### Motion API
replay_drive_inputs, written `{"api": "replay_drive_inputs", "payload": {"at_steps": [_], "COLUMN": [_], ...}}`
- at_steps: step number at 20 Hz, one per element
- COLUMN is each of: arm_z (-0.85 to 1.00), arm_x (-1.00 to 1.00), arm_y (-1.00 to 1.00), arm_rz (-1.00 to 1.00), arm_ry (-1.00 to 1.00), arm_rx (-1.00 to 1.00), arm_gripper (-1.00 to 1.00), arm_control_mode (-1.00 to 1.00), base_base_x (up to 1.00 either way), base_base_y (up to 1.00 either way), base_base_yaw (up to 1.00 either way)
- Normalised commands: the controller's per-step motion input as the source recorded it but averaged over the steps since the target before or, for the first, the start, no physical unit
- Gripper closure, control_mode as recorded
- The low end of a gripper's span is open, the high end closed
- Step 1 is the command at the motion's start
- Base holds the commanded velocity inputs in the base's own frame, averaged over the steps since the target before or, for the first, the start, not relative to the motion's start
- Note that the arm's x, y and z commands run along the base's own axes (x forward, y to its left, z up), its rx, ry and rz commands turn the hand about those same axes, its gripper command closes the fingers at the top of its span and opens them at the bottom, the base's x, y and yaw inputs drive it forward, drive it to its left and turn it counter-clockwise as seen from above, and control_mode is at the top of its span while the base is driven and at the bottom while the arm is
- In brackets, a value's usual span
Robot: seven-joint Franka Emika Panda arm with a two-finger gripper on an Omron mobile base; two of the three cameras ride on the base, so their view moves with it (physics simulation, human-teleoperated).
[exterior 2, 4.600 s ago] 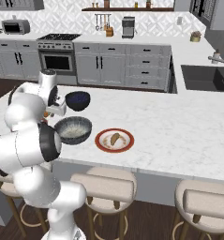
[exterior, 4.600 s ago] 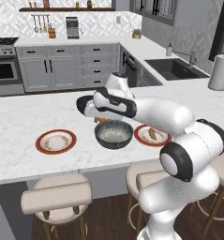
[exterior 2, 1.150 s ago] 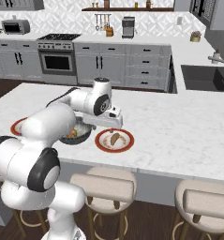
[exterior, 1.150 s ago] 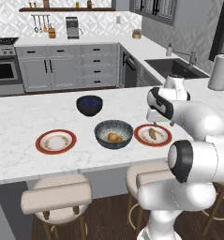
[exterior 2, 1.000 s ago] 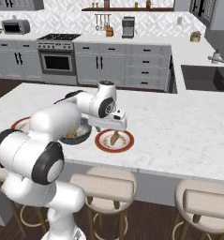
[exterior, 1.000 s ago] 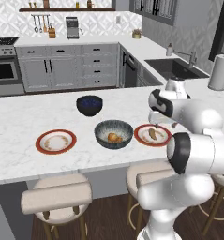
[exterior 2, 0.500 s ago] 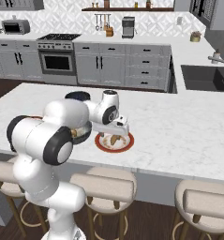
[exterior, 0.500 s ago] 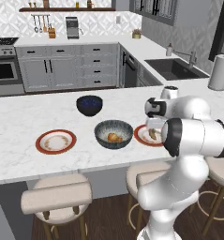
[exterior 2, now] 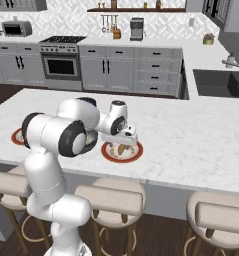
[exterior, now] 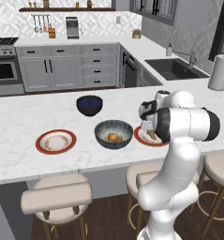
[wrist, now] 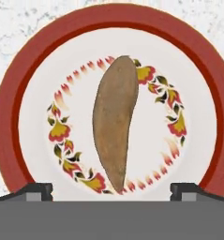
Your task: Pick the chicken drumstick and sweet potato from their plates and place them in the bowl. Then put the bowl in the fridge.
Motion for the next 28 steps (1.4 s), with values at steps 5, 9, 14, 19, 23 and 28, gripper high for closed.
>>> {"api": "replay_drive_inputs", "payload": {"at_steps": [5, 9, 14, 19, 23, 28], "arm_z": [-0.4, -0.43, -0.24, 0.0, 0.16, 0.83], "arm_x": [0.22, 0.07, 0.0, 0.0, -0.01, -0.1], "arm_y": [0.0, 0.0, 0.0, 0.0, 0.15, 0.41], "arm_rz": [0.0, 0.0, 0.0, 0.0, 0.0, 0.0], "arm_ry": [0.0, 0.0, 0.0, 0.0, 0.0, -0.03], "arm_rx": [0.0, 0.0, 0.0, 0.0, 0.0, -0.01], "arm_gripper": [-1.0, -1.0, 1.0, 1.0, 1.0, 1.0], "arm_control_mode": [-1.0, -1.0, -1.0, -1.0, -1.0, -1.0], "base_base_x": [0.0, 0.0, 0.0, 0.0, 0.0, 0.0], "base_base_y": [0.0, 0.0, 0.0, 0.0, 0.0, 0.0], "base_base_yaw": [0.0, 0.0, 0.0, 0.0, 0.0, 0.0]}}
